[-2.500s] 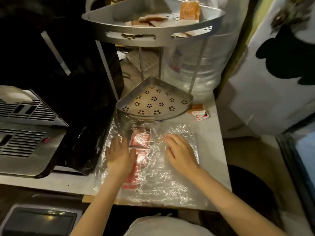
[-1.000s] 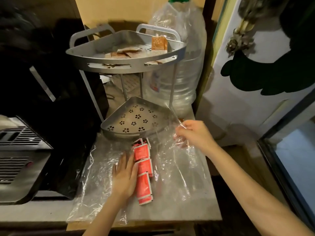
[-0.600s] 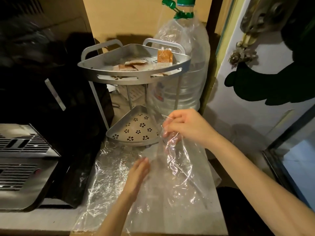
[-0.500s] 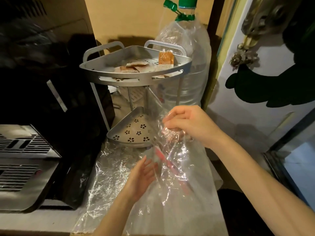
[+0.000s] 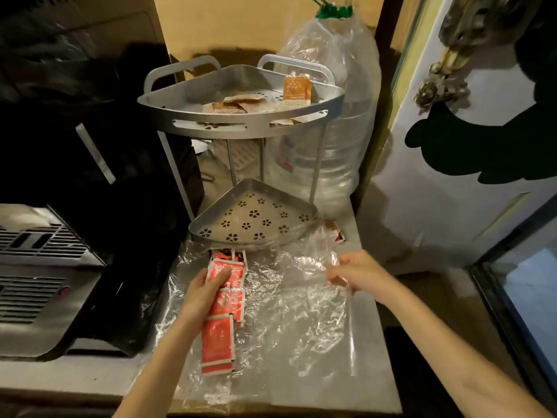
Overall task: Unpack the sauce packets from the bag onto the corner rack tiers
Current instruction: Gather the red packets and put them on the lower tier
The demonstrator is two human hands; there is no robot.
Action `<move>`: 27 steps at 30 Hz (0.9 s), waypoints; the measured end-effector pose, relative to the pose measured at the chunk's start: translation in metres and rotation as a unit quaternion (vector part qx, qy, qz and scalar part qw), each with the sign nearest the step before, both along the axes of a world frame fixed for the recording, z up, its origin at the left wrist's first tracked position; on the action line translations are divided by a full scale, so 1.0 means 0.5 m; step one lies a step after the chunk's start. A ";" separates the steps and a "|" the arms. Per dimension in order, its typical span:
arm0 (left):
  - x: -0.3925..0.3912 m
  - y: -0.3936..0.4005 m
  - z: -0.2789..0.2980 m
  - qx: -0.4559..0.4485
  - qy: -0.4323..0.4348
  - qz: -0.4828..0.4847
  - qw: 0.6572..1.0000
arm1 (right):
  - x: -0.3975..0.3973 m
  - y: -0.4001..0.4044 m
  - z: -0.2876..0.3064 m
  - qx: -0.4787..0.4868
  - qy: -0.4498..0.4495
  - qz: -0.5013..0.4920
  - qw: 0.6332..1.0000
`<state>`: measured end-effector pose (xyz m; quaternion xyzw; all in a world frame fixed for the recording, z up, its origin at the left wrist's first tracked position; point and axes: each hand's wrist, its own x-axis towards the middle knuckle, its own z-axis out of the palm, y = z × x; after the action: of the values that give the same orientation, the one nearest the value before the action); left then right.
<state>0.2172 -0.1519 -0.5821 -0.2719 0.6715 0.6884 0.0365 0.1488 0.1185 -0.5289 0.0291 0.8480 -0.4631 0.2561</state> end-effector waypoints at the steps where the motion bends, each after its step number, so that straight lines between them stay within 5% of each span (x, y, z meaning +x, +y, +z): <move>1: -0.002 0.002 -0.003 -0.030 -0.001 -0.006 1.000 | 0.002 0.003 -0.022 0.017 -0.009 0.011 1.000; 12: -0.027 0.059 -0.031 -0.295 -0.002 -0.014 0.955 | 0.004 -0.012 -0.116 0.241 0.069 0.078 0.965; 18: -0.041 0.089 -0.053 -0.563 0.118 -0.062 0.815 | -0.018 -0.035 -0.115 0.310 0.238 0.167 0.905; 22: -0.058 0.128 -0.071 -0.589 0.157 -0.146 0.779 | -0.044 -0.076 -0.119 0.282 0.299 0.224 0.884; 27: -0.065 0.152 -0.098 -0.605 0.061 -0.237 0.758 | -0.083 -0.118 -0.137 0.293 0.323 0.229 0.870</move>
<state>0.1847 -0.0757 -0.6312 -0.0268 0.9919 0.1234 -0.0148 0.1070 0.0595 -0.5973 -0.2432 0.9631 -0.1051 0.0468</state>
